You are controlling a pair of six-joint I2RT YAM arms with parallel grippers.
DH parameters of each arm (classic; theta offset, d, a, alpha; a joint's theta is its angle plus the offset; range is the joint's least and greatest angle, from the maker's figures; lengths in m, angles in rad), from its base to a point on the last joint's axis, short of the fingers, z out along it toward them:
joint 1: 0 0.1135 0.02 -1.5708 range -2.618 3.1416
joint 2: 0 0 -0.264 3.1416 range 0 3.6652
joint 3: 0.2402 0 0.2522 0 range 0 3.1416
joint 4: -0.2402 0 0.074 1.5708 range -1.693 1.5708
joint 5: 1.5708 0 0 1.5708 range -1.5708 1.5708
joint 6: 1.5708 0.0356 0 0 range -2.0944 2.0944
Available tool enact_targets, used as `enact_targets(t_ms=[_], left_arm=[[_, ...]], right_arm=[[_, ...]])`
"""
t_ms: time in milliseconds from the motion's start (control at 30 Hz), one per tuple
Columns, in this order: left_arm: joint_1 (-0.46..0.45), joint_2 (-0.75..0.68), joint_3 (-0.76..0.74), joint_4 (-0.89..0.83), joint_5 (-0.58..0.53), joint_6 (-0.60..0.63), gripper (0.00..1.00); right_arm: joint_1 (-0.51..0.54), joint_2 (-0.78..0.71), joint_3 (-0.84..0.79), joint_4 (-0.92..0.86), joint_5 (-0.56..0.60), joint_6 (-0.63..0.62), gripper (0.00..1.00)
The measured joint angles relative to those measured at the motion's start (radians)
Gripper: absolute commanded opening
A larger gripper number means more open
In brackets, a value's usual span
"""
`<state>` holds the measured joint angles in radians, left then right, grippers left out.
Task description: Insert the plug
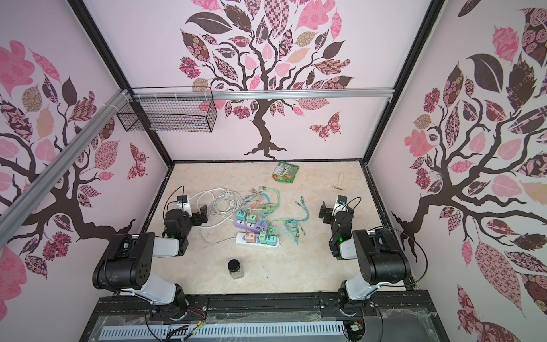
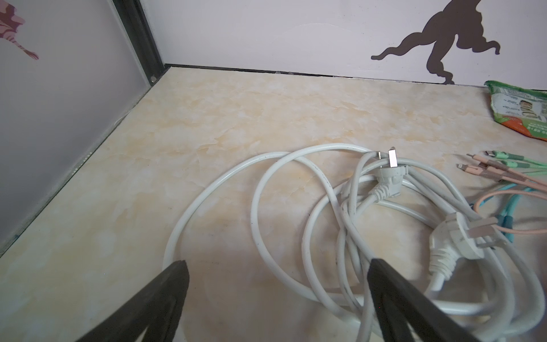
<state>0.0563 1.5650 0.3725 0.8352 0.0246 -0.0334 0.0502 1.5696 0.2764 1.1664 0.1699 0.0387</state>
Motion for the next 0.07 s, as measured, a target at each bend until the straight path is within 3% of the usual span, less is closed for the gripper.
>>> enact_targets(t_ms=[67], left_arm=[[0.0,0.0,0.0,0.0,0.0,0.0,0.98]], right_arm=[[0.0,0.0,0.0,-0.002,-0.001,0.0,1.0]])
